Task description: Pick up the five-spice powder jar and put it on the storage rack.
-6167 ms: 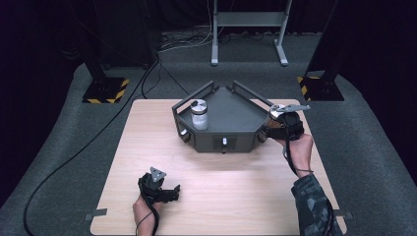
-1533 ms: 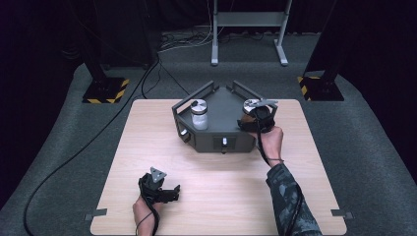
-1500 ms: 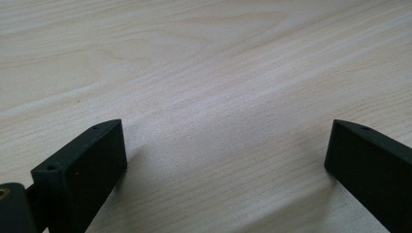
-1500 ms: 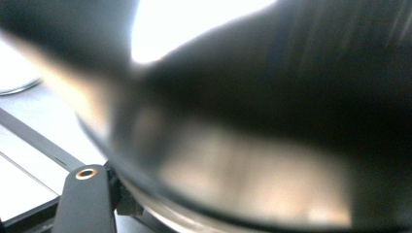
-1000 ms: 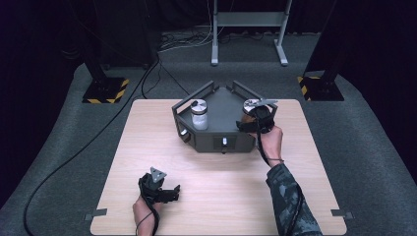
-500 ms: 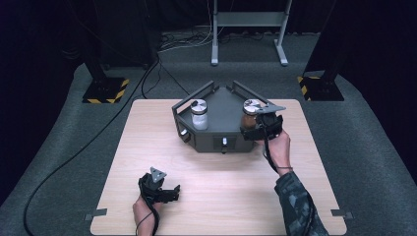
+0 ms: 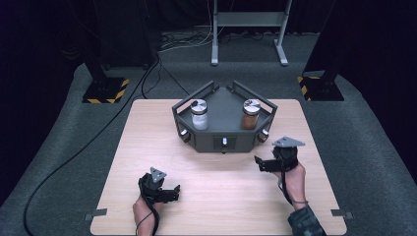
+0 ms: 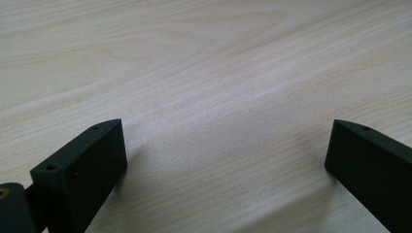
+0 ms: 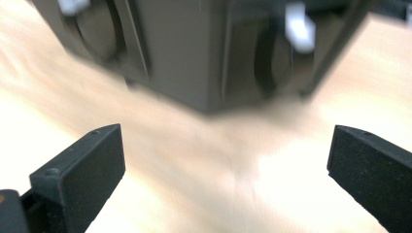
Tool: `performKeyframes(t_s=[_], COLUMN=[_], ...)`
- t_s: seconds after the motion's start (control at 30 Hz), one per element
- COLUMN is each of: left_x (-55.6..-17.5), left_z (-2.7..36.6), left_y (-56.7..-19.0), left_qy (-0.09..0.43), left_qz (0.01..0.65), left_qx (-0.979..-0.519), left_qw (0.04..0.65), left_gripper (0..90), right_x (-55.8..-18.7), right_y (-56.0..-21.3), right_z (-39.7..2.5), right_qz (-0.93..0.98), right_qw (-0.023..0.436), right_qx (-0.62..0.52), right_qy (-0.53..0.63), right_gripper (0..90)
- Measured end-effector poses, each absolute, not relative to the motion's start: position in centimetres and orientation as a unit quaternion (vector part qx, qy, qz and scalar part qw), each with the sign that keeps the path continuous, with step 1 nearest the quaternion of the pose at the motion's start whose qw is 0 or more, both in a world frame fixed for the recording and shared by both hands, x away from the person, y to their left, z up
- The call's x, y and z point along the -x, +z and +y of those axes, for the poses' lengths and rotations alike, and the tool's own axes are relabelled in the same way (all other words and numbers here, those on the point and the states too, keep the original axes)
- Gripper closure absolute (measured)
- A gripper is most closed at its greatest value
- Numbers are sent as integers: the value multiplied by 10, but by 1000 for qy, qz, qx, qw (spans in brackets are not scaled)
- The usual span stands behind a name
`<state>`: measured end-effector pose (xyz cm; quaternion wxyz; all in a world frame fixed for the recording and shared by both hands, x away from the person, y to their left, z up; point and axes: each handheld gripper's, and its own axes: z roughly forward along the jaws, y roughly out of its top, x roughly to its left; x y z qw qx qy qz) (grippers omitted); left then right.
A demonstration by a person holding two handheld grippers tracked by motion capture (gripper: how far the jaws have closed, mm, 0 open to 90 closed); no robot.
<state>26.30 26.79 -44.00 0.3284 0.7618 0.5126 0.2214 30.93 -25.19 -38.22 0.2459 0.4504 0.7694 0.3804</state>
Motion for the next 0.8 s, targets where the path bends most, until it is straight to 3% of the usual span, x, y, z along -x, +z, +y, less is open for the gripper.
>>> performKeyframes(t_s=[0.37,0.8], left_x=[-263,-262], left_z=[268,266], left_y=[-440,-440], left_qy=[221,227], left_qz=[513,511], left_qx=[-762,-762], left_qw=[328,326], left_gripper=[13,7], right_x=[-268,-264], right_y=[-430,-442], right_z=[-275,-294], right_qz=[766,754], right_qw=[233,208], right_qx=[-476,-489], right_qy=[363,387], right_gripper=[0,0])
